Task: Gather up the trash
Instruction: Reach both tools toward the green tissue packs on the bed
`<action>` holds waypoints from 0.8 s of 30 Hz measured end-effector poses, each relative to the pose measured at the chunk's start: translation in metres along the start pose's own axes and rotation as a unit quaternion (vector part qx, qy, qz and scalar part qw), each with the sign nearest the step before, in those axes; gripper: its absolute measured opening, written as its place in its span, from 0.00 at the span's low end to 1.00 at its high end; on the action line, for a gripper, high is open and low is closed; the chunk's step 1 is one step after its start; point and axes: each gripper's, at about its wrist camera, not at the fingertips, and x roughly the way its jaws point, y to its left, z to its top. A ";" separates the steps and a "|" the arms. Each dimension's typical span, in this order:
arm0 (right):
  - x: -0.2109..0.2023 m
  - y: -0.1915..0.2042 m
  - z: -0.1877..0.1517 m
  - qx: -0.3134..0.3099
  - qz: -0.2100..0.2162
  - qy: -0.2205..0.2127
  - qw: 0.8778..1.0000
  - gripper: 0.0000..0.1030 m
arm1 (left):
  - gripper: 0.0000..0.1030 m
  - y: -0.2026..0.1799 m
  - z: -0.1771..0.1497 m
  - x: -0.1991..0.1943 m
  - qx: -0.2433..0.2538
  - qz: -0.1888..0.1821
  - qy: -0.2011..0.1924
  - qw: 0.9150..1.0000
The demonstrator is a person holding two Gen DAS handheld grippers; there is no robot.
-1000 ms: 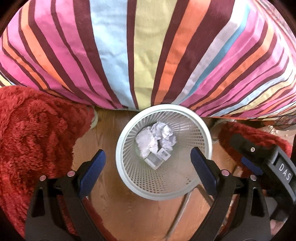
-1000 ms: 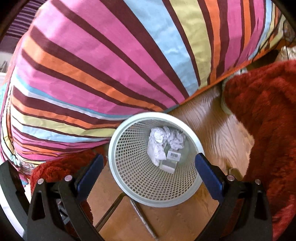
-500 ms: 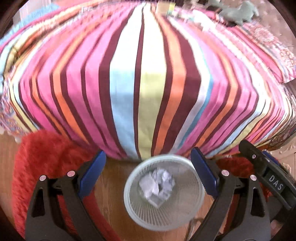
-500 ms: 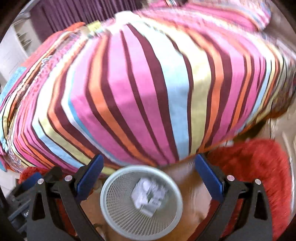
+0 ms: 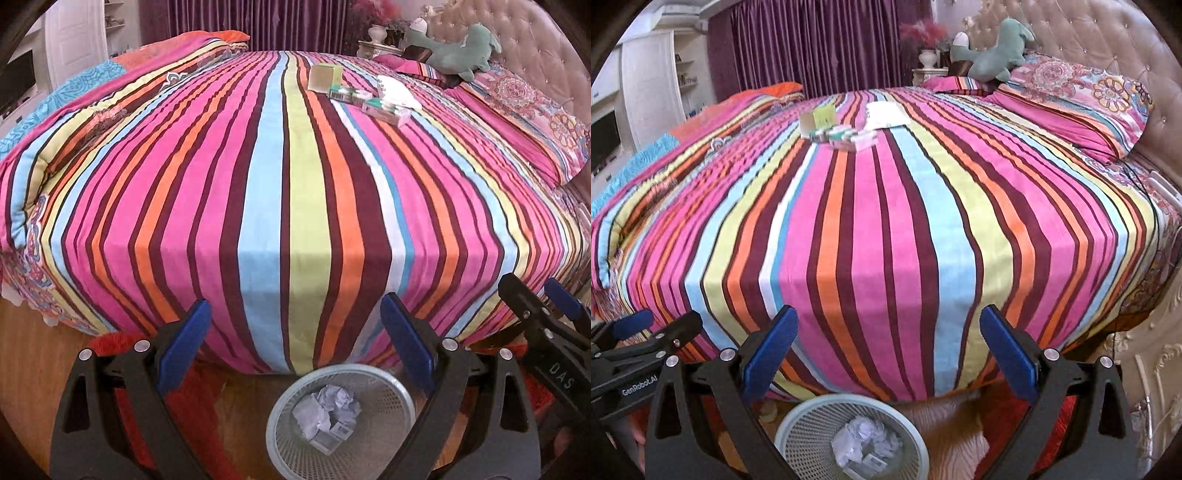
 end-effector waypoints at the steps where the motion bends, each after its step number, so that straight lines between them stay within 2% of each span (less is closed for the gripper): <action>1: 0.001 0.001 0.003 0.003 0.003 -0.001 1.000 0.92 | 0.87 0.000 0.002 0.001 0.001 0.000 -0.002 1.000; 4: 0.005 -0.003 0.014 0.011 0.010 -0.004 1.000 0.92 | 0.87 -0.001 0.017 0.002 0.003 -0.002 -0.012 1.000; 16: 0.038 -0.010 0.055 0.003 0.017 -0.002 1.000 0.92 | 0.87 -0.001 0.090 0.035 -0.031 -0.035 -0.007 0.999; 24: 0.065 -0.017 0.085 -0.015 0.018 -0.003 1.000 0.92 | 0.88 -0.027 0.143 0.062 0.009 -0.040 -0.021 0.999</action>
